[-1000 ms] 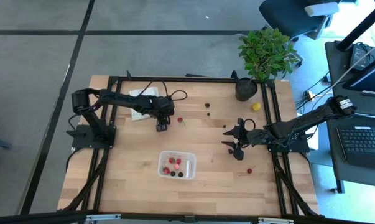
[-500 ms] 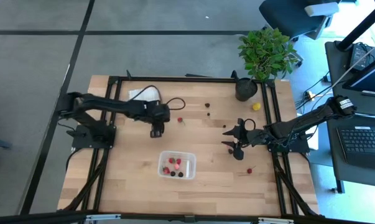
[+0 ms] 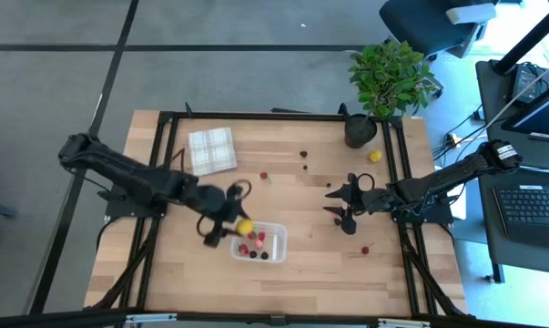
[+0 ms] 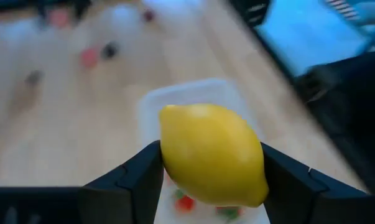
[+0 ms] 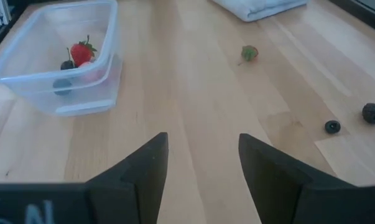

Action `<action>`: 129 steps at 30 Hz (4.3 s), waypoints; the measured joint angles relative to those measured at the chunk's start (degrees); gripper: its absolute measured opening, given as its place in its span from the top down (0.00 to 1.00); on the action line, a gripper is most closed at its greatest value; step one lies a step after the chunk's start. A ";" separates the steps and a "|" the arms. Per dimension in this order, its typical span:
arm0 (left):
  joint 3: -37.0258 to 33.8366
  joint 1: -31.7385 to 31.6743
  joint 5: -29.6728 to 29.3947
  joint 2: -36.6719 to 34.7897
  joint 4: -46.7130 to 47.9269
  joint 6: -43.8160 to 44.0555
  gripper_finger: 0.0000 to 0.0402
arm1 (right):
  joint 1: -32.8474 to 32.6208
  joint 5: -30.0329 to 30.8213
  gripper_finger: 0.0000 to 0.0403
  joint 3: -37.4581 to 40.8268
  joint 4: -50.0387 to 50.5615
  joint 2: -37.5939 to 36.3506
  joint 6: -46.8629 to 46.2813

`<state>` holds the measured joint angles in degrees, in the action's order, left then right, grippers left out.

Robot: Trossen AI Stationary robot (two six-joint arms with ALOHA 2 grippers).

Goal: Pick and placing Produce into tupperware
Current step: Put the left lemon into the transparent bin, then put the strawberry into the transparent bin

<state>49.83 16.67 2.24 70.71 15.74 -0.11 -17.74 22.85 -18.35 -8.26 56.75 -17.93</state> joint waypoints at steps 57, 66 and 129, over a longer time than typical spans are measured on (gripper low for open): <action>-0.03 -1.12 -31.49 -2.29 -2.22 -12.31 0.39 | -0.02 -0.02 0.51 -0.02 -1.07 0.02 -2.65; -0.03 -12.96 -16.31 -2.20 -0.29 -12.51 0.39 | -0.02 -0.02 0.51 -0.02 -0.23 0.02 -2.58; -0.01 -34.82 3.04 27.08 -14.08 -22.98 0.29 | 0.00 0.00 0.51 -0.02 -0.10 0.04 1.72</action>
<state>49.82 -18.15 5.28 97.79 1.67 -23.09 -17.74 22.85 -18.37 -8.35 56.80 -16.21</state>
